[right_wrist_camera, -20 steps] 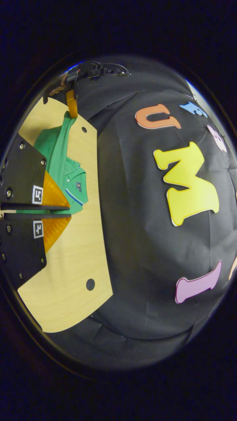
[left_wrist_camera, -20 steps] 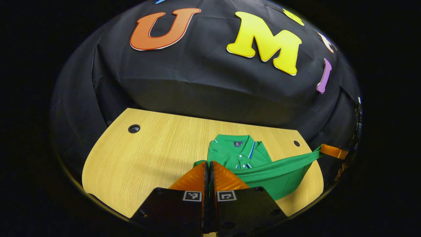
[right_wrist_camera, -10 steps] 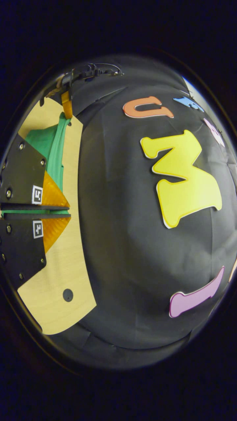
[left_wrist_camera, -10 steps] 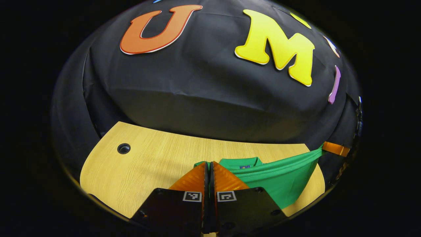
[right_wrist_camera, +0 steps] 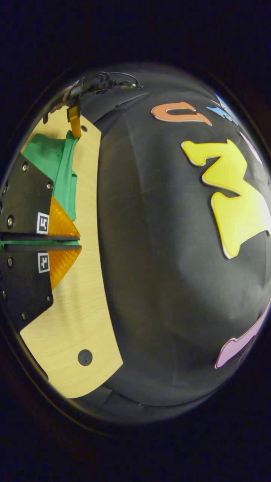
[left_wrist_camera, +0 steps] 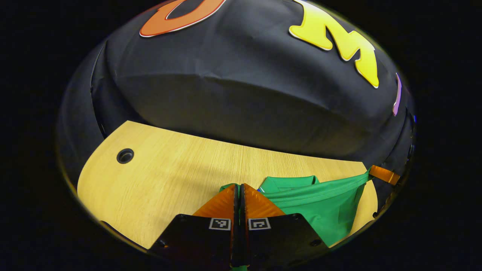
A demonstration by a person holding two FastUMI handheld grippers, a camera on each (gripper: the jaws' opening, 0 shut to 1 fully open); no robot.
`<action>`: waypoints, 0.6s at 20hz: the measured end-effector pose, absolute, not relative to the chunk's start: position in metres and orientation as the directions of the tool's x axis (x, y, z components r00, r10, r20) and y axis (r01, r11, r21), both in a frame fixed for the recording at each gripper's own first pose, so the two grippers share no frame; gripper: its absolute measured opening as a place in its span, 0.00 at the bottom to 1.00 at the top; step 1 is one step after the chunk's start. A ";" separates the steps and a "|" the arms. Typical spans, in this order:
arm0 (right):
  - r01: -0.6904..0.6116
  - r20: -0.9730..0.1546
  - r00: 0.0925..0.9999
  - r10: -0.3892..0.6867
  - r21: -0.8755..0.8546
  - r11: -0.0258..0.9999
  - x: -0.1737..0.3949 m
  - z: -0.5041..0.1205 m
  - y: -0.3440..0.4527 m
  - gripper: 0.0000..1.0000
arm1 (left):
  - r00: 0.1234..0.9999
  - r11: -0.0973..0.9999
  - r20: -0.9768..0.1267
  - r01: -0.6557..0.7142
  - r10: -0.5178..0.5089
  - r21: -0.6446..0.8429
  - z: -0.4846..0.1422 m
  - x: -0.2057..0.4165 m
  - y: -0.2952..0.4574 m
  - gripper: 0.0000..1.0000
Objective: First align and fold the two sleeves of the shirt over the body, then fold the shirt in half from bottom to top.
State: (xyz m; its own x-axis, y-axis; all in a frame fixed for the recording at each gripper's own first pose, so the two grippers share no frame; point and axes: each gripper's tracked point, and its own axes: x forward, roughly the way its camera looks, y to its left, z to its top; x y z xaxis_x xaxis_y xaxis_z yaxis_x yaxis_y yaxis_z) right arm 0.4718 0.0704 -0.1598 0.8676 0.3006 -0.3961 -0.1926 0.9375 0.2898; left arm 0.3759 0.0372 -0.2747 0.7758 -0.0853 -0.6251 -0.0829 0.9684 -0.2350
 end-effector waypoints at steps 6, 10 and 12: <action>-0.183 -0.519 0.805 0.286 0.242 0.953 0.475 -0.218 0.081 0.32 | 0.778 0.978 -0.623 -0.063 -0.076 -0.198 -0.291 0.388 0.033 0.32; -0.155 -0.577 0.769 0.275 0.250 0.956 0.464 -0.241 0.080 0.93 | 0.745 0.989 -0.665 -0.065 -0.040 -0.131 -0.306 0.373 0.038 0.99; -0.161 -0.567 0.786 0.248 0.200 0.967 0.456 -0.235 0.076 0.93 | 0.742 0.994 -0.669 -0.058 -0.023 -0.098 -0.306 0.366 0.038 0.99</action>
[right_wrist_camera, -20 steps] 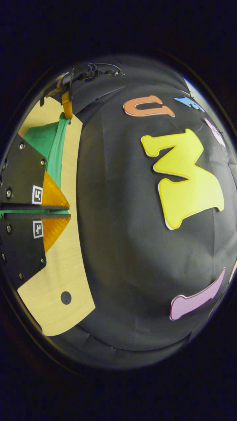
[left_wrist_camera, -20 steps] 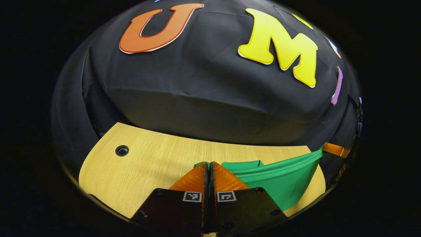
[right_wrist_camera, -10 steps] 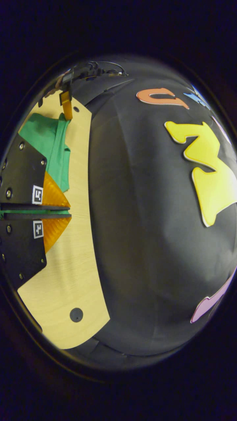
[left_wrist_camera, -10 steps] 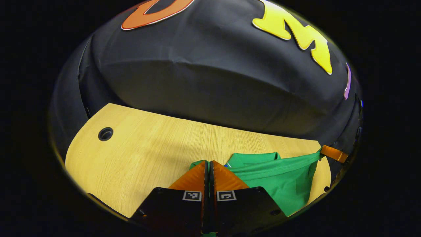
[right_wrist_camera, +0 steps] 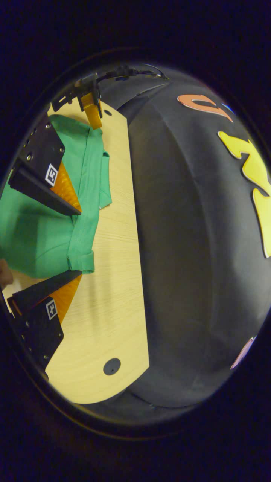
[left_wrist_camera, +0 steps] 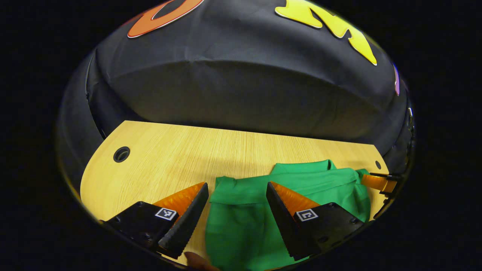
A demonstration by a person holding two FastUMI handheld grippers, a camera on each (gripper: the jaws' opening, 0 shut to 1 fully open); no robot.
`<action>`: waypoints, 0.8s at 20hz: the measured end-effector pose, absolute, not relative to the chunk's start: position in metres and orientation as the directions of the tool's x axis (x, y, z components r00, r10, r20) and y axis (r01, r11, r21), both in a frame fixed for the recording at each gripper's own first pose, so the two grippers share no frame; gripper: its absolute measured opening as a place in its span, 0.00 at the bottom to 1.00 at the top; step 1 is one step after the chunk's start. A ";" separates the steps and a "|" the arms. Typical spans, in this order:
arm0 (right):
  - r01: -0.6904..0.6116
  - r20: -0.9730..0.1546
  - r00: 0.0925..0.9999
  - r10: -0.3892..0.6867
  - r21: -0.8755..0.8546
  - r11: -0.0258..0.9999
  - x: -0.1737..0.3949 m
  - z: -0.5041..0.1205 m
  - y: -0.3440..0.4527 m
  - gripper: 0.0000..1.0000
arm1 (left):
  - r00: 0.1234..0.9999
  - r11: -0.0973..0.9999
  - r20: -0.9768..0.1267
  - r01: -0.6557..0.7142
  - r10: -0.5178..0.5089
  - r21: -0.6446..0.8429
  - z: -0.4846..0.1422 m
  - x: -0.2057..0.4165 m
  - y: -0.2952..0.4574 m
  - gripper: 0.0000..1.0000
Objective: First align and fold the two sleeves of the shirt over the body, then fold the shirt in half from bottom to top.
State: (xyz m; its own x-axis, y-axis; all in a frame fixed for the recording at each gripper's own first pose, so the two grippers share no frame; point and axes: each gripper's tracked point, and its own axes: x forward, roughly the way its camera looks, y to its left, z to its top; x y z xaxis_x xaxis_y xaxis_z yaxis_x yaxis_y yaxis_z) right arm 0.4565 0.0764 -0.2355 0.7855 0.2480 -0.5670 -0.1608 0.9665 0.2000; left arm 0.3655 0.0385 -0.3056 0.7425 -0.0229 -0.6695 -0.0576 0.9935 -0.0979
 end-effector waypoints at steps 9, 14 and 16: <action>-0.233 -0.342 0.901 0.268 0.139 0.962 0.365 -0.096 0.094 0.93 | 0.886 0.998 -0.461 0.030 -0.055 -0.062 -0.168 0.297 0.020 0.98; -0.249 -0.218 0.937 0.271 0.124 0.960 0.263 -0.031 0.113 0.92 | 0.952 0.995 -0.294 0.070 -0.088 -0.073 -0.073 0.221 0.013 0.98; -0.246 -0.176 0.948 0.265 0.122 0.961 0.227 -0.013 0.120 0.92 | 0.966 0.994 -0.242 0.074 -0.091 -0.077 -0.046 0.190 0.013 0.98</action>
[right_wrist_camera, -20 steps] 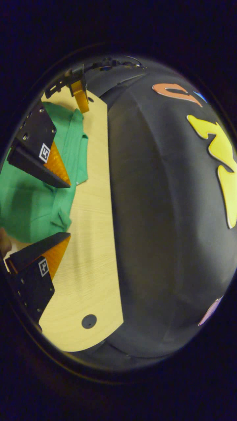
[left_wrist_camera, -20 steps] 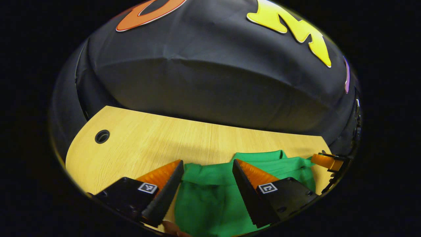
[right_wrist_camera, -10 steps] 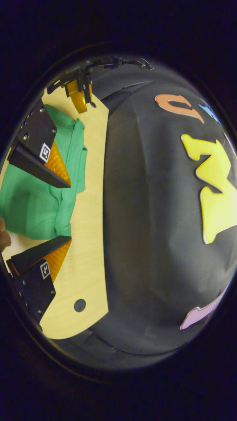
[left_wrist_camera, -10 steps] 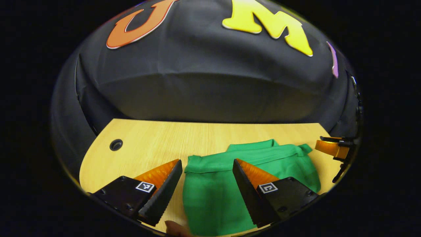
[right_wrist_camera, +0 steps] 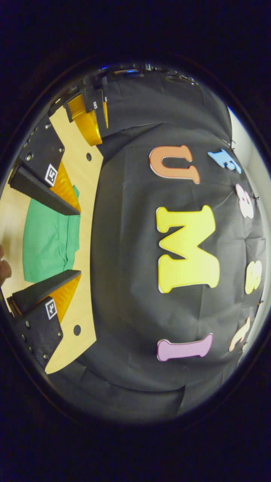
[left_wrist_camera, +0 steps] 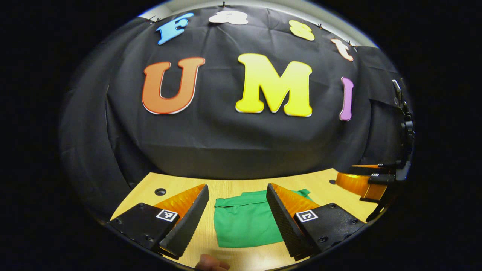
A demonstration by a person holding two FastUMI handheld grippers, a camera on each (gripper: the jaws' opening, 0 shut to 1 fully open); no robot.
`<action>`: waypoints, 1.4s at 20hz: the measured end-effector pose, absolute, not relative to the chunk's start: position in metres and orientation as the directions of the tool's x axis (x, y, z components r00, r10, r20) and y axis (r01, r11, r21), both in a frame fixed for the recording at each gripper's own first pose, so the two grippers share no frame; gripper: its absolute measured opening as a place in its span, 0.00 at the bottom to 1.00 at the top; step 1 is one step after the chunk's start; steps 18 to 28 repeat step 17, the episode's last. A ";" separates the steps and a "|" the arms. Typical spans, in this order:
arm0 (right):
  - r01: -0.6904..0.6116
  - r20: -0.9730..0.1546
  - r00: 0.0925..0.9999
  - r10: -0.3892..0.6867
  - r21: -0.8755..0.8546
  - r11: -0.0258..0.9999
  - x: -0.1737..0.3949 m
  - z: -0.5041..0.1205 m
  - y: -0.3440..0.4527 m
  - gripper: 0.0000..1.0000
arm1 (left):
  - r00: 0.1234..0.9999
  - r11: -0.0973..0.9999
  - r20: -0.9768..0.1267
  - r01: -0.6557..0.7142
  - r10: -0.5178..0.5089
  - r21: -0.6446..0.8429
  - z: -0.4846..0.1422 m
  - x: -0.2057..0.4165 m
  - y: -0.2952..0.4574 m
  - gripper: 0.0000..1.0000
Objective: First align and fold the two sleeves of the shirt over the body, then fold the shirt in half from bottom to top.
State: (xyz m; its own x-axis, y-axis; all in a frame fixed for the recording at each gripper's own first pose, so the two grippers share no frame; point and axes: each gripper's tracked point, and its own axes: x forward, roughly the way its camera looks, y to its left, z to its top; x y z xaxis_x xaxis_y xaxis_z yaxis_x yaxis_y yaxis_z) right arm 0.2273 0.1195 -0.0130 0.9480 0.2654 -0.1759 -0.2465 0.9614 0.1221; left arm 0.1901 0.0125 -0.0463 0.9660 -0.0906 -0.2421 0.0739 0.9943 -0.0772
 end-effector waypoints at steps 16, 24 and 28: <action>-0.201 0.059 0.979 0.197 0.061 0.978 0.035 0.042 0.126 0.90 | 0.989 0.989 -0.088 0.111 -0.120 -0.097 0.002 0.013 0.017 0.98; -0.200 0.065 0.978 0.196 0.063 0.978 0.028 0.038 0.127 0.92 | 0.989 0.988 -0.077 0.121 -0.128 -0.097 0.004 0.008 0.014 0.98; -0.200 0.065 0.978 0.196 0.063 0.978 0.028 0.038 0.127 0.92 | 0.989 0.988 -0.077 0.121 -0.128 -0.097 0.004 0.008 0.014 0.98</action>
